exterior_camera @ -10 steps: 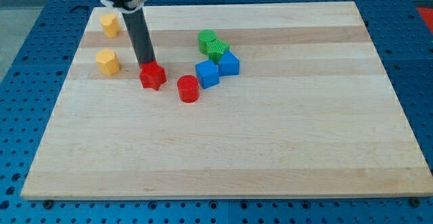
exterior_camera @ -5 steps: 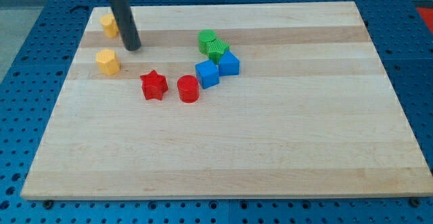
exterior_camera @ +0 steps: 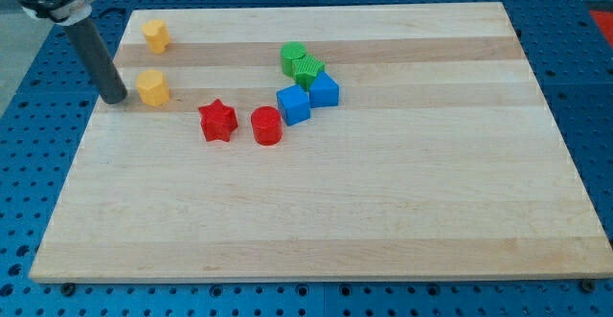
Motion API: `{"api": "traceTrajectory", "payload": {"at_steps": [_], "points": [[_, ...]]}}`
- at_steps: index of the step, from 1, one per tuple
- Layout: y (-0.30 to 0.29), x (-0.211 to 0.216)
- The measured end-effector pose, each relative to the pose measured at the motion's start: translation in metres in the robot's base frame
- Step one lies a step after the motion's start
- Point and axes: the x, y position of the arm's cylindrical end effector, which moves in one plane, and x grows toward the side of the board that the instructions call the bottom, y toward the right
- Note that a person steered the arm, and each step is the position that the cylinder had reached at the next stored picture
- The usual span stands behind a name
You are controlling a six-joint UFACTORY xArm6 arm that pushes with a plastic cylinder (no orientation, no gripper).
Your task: Move yellow hexagon near to red star
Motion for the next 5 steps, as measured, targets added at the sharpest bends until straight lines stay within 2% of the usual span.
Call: {"api": "traceTrajectory", "payload": {"at_steps": [2, 5], "points": [[0.007, -0.021], [0.1, -0.015]]}}
